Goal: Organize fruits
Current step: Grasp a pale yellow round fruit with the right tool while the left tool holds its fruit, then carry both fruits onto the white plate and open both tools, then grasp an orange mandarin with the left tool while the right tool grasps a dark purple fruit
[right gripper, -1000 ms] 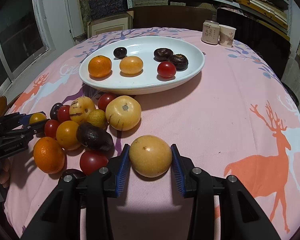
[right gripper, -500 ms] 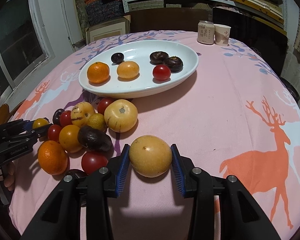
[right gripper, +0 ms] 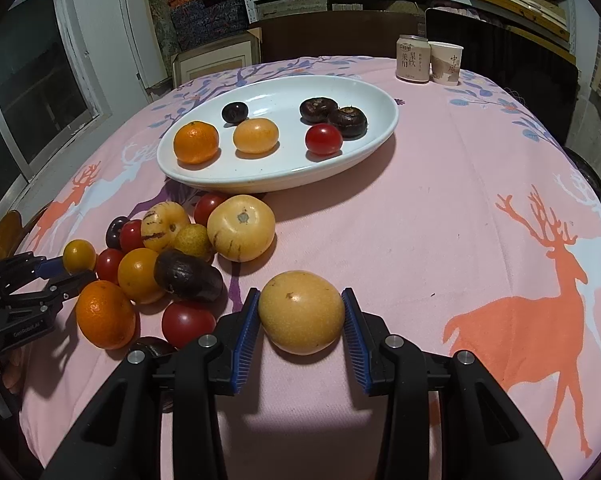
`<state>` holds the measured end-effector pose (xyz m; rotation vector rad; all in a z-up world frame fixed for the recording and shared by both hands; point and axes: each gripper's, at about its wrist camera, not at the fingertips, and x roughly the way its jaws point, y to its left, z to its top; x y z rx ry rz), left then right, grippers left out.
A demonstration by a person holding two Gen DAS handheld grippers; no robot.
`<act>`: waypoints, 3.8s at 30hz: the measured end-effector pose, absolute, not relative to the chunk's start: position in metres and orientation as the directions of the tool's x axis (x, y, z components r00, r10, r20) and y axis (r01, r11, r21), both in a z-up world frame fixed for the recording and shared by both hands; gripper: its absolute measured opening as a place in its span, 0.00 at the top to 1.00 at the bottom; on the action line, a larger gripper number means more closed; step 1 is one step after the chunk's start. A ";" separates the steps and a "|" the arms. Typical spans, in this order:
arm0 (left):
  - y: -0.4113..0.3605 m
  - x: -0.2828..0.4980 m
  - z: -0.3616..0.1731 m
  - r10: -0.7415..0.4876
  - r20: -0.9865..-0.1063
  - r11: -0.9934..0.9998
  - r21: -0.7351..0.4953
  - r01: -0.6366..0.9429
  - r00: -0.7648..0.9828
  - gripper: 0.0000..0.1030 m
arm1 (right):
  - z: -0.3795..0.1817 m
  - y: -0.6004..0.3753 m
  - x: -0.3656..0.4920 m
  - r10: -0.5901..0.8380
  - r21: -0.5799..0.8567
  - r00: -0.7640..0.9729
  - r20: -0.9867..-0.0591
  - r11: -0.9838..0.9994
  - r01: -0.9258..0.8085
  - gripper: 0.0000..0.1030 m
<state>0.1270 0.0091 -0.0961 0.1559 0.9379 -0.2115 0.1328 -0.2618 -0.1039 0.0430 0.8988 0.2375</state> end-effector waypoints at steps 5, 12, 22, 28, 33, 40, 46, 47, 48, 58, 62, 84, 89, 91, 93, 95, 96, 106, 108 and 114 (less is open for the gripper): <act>0.015 0.137 -0.096 -0.143 -0.809 0.974 -0.013 0.226 0.571 0.65 | -0.103 -0.260 0.132 0.220 0.129 0.600 -0.769 0.973 -0.190 0.60; 0.013 0.144 -0.097 -0.133 -0.803 0.978 -0.012 0.207 0.581 0.65 | -0.104 -0.259 0.132 0.222 0.132 0.594 -0.773 0.972 -0.192 0.60; 0.014 0.154 -0.097 -0.125 -0.792 0.984 -0.022 0.177 0.598 0.65 | -0.105 -0.259 0.132 0.229 0.136 0.592 -0.773 0.971 -0.198 0.60; 0.016 0.149 -0.091 -0.145 -0.771 0.983 -0.040 0.180 0.620 0.65 | -0.103 -0.260 0.129 0.251 0.159 0.602 -0.758 0.966 -0.202 0.60; 0.018 0.138 -0.081 -0.168 -0.755 0.981 -0.063 0.185 0.633 0.65 | -0.096 -0.264 0.124 0.276 0.189 0.619 -0.735 0.961 -0.204 0.60; 0.006 0.131 -0.049 -0.217 -0.721 0.968 -0.074 0.239 0.658 0.65 | -0.083 -0.276 0.125 0.282 0.194 0.623 -0.730 0.959 -0.207 0.60; -0.016 0.185 -0.017 -0.225 -0.707 0.965 -0.066 0.254 0.670 0.65 | -0.027 -0.277 0.155 0.278 0.162 0.707 -0.650 0.960 -0.229 0.60; -0.021 0.201 -0.013 -0.223 -0.708 0.966 -0.067 0.250 0.671 0.65 | -0.017 -0.273 0.165 0.272 0.141 0.723 -0.635 0.961 -0.237 0.60; -0.024 0.213 -0.012 -0.220 -0.710 0.967 -0.069 0.244 0.669 0.65 | -0.010 -0.270 0.175 0.266 0.130 0.732 -0.627 0.962 -0.239 0.60; -0.046 0.326 -0.047 -0.193 -0.783 0.977 -0.098 0.189 0.591 0.65 | -0.040 -0.234 0.290 0.196 0.069 0.675 -0.711 0.975 -0.210 0.60; -0.050 0.340 -0.066 -0.190 -0.815 0.977 -0.100 0.191 0.548 0.65 | -0.055 -0.227 0.302 0.178 0.053 0.667 -0.724 0.978 -0.204 0.60; -0.037 0.105 -0.062 -0.248 -0.758 0.935 -0.024 0.354 0.604 0.32 | -0.069 -0.286 0.107 0.194 0.189 0.735 -0.649 0.978 -0.090 0.44; -0.041 0.085 -0.055 -0.268 -0.748 0.937 -0.055 0.346 0.607 0.32 | -0.072 -0.276 0.082 0.167 0.124 0.746 -0.644 0.986 -0.113 0.44; -0.044 0.077 -0.053 -0.276 -0.743 0.933 -0.056 0.355 0.610 0.32 | -0.073 -0.278 0.075 0.167 0.119 0.746 -0.645 0.986 -0.118 0.43; -0.048 0.071 -0.054 -0.276 -0.746 0.931 -0.050 0.362 0.606 0.32 | -0.074 -0.282 0.068 0.165 0.125 0.748 -0.642 0.986 -0.110 0.41; -0.052 0.070 -0.057 -0.262 -0.751 0.932 -0.035 0.360 0.606 0.32 | -0.075 -0.285 0.063 0.162 0.126 0.758 -0.632 0.986 -0.106 0.39; -0.054 0.068 -0.059 -0.254 -0.752 0.933 -0.025 0.359 0.608 0.32 | -0.076 -0.285 0.061 0.154 0.117 0.762 -0.629 0.988 -0.104 0.39; -0.063 0.060 -0.066 -0.201 -0.739 0.944 0.030 0.329 0.643 0.32 | -0.084 -0.297 0.062 0.220 0.206 0.736 -0.640 0.972 -0.111 0.37; -0.065 0.059 -0.067 -0.200 -0.742 0.943 0.031 0.331 0.640 0.32 | -0.087 -0.301 0.063 0.231 0.234 0.729 -0.645 0.967 -0.099 0.37; -0.067 0.053 -0.071 -0.187 -0.744 0.943 0.047 0.328 0.642 0.32 | -0.088 -0.305 0.061 0.243 0.259 0.732 -0.636 0.961 -0.094 0.37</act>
